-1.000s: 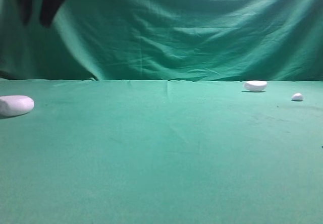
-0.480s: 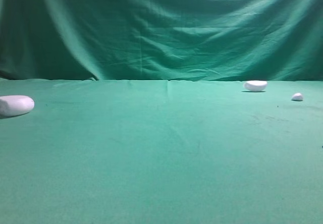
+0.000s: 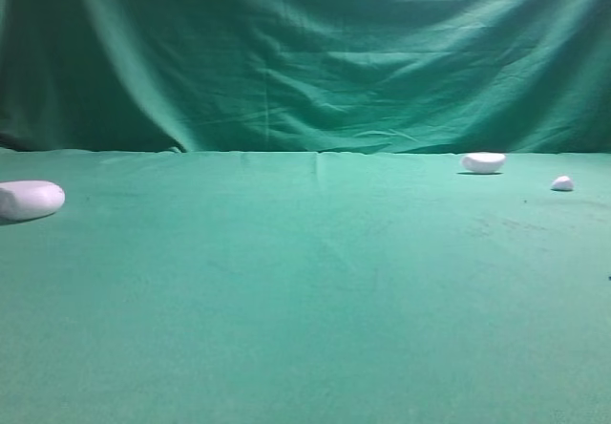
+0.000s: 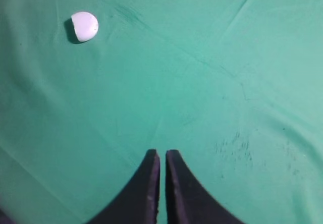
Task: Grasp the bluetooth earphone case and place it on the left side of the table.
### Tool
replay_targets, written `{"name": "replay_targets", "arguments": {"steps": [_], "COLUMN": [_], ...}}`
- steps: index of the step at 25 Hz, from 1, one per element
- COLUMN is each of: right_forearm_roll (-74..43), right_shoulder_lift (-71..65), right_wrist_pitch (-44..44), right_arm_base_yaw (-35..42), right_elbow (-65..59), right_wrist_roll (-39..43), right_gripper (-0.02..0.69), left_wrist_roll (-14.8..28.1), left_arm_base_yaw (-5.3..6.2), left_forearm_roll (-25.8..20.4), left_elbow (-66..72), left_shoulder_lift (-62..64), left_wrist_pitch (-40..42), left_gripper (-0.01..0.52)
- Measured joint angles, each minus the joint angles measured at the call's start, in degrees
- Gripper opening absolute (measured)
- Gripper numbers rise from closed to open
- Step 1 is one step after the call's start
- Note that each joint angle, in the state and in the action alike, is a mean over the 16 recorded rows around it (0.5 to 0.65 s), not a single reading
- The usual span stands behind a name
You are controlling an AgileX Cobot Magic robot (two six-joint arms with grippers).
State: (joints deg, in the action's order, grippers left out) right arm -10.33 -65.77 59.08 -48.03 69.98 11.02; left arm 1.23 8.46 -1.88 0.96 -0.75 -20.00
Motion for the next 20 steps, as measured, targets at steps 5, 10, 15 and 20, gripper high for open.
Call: {"name": "replay_targets", "arguments": {"steps": [5, 10, 15, 20], "right_forearm_roll": [-0.1, -0.1, -0.1, -0.2], "right_shoulder_lift": [9.0, 15.6, 20.7, 26.3], "right_wrist_pitch": [-8.5, -12.6, -12.3, -10.9], "right_arm_base_yaw": [0.0, 0.0, 0.0, 0.6], "right_elbow": [-12.7, -21.1, -25.1, -27.7], "right_wrist_roll": [0.7, 0.9, 0.9, 0.8], "right_gripper": [0.0, 0.0, 0.0, 0.0], "left_wrist_roll": [0.0, 0.0, 0.0, 0.0], "left_arm_base_yaw": [0.0, 0.0, 0.0, 0.0], "left_forearm_roll": [0.0, 0.0, 0.0, 0.0], "left_elbow": [0.0, 0.0, 0.0, 0.0], "left_shoulder_lift": [0.0, 0.0, 0.0, 0.0], "left_wrist_pitch": [0.0, 0.0, 0.0, 0.0], "left_gripper": [0.0, 0.0, 0.0, 0.0]}}
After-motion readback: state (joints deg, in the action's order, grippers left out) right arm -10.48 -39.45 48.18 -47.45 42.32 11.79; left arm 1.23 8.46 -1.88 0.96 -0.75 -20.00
